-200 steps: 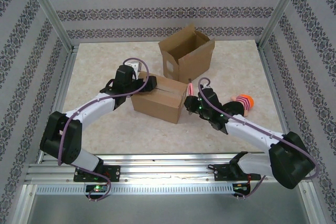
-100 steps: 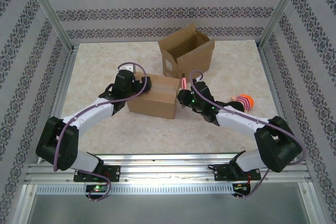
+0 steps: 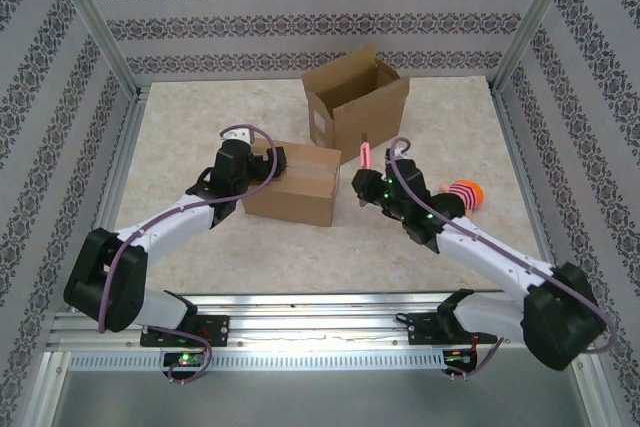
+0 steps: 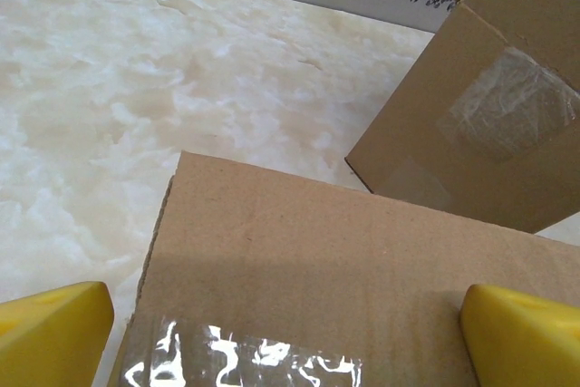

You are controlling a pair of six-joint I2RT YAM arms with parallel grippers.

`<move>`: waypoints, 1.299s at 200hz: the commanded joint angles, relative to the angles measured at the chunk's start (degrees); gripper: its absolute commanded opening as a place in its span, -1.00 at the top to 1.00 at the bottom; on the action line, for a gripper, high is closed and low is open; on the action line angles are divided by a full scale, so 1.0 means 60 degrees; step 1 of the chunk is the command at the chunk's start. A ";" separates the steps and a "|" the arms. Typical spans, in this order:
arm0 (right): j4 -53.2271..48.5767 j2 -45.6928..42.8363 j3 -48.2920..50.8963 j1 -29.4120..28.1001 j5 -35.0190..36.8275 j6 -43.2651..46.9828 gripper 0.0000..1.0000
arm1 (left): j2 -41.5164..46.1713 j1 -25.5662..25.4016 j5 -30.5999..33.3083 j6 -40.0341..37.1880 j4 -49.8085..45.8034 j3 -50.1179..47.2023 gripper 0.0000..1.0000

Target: Unpack the express box

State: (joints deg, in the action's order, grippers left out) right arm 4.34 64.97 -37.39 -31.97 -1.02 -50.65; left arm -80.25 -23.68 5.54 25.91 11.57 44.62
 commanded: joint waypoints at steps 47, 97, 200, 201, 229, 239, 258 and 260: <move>-0.3539 -0.1927 -0.0687 0.0882 -0.2595 0.1221 1.00 | -0.1220 -0.0242 -0.0955 -0.0016 -0.1819 -0.0638 -0.98; -0.4048 -0.2130 -0.0961 0.1167 -0.5747 0.1174 1.00 | -0.1506 -0.0244 -0.0982 -0.0069 -0.2333 -0.0250 -0.98; -0.3945 -0.2314 -0.0529 0.1054 -0.4940 0.0203 1.00 | -0.1572 -0.0243 -0.1005 0.0038 -0.2324 -0.0230 -0.99; -0.3945 -0.2301 -0.0526 0.1052 -0.4934 0.0192 1.00 | -0.1569 -0.0243 -0.1001 0.0035 -0.2324 -0.0230 -0.99; -0.3634 -0.2005 -0.0456 0.1051 -0.4866 0.0059 1.00 | -0.1574 -0.0242 -0.1019 0.0070 -0.2258 -0.0270 -0.99; -0.3526 -0.1895 -0.0463 0.1043 -0.4875 0.0030 1.00 | -0.1583 -0.0251 -0.1033 0.0076 -0.2240 -0.0278 -0.99; -0.3401 -0.1730 -0.0478 0.1050 -0.4855 0.0000 1.00 | -0.1586 -0.0243 -0.1035 0.0091 -0.2222 -0.0284 -0.99; -0.3392 -0.1717 -0.0485 0.1043 -0.4855 -0.0004 1.00 | -0.1583 -0.0250 -0.1058 0.0094 -0.2222 -0.0287 -0.99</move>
State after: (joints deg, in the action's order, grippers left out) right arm -18.90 53.84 -40.71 -25.28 -30.98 -49.65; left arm -84.44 -23.94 3.46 24.80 12.23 47.51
